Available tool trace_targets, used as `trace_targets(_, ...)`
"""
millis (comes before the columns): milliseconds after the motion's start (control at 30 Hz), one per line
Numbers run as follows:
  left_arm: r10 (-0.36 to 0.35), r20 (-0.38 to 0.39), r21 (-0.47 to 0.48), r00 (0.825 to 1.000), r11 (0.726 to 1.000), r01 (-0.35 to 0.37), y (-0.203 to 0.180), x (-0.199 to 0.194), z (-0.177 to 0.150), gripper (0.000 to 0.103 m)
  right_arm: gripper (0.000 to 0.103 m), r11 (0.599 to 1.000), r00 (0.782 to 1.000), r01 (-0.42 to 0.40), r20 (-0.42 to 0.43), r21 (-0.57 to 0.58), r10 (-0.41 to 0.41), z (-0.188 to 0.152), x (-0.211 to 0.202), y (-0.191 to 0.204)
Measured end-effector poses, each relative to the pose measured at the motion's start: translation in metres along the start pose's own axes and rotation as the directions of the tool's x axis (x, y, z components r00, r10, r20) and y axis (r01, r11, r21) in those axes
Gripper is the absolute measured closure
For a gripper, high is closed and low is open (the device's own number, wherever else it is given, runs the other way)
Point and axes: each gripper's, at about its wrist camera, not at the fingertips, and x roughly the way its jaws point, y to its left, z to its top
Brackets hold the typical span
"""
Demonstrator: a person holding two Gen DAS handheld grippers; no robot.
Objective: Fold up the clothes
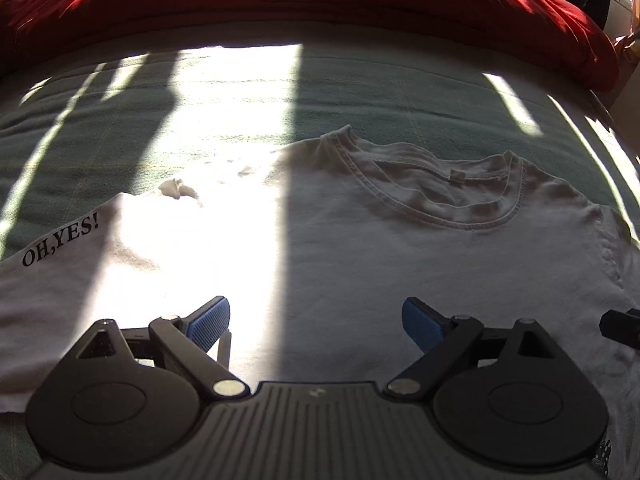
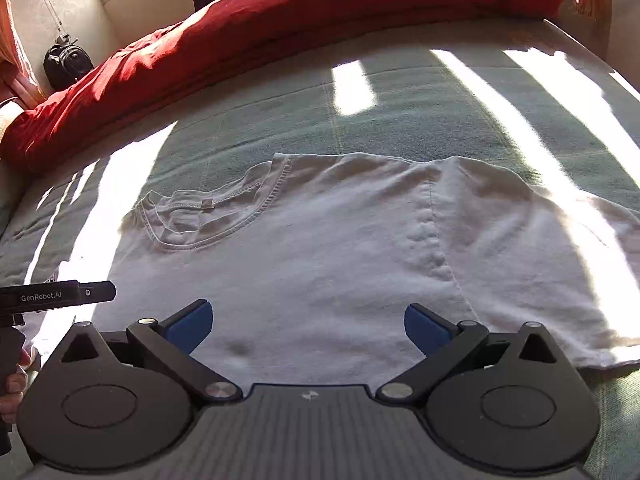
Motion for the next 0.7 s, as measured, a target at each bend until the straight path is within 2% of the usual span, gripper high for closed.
trace_targets(100,0.024,-0.030,0.073,0.999,0.997,-0.022,-0.013,0.000,-0.021,0.010,0.000,0.999,0.998,0.031,-0.055,-0.021,-0.033,-0.015,0.009,-0.006)
trace_targets(267,0.021,-0.035,0.136,0.999,0.991,-0.016,-0.021,-0.008,-0.026,0.010,0.000,0.997,0.998,0.009,-0.065,-0.078,-0.015,-0.025,-0.004,-0.006)
trace_targets(333,0.019,-0.047,0.129,0.999,0.992,-0.013,-0.021,-0.007,-0.025,0.010,0.000,0.999,1.000,0.018,0.000,-0.044,-0.018,-0.021,-0.018,-0.012)
trace_targets(400,0.020,-0.052,0.128,0.998,0.992,-0.013,-0.023,-0.007,-0.024,0.010,0.000,0.997,0.994,0.077,0.082,-0.028,-0.074,-0.014,-0.026,-0.021)
trace_targets(433,0.022,-0.051,0.130,0.998,0.991,-0.015,-0.024,-0.007,-0.025,0.010,0.000,0.994,0.990,0.104,0.094,-0.019,-0.102,-0.011,-0.024,-0.026)
trace_targets(500,0.023,-0.048,0.137,0.999,0.990,-0.016,-0.026,-0.007,-0.025,0.010,0.000,0.991,0.990,0.133,0.055,0.012,-0.133,-0.007,-0.013,-0.040)
trace_targets(567,0.024,-0.049,0.149,0.999,0.989,-0.017,-0.029,-0.009,-0.026,0.010,0.000,0.986,0.987,0.159,-0.019,0.045,-0.159,-0.009,-0.001,-0.053)
trace_targets(700,-0.011,-0.043,0.174,0.999,0.985,0.018,-0.034,-0.022,-0.028,0.010,0.000,0.984,0.984,0.176,-0.036,0.017,-0.176,-0.017,-0.006,-0.053)
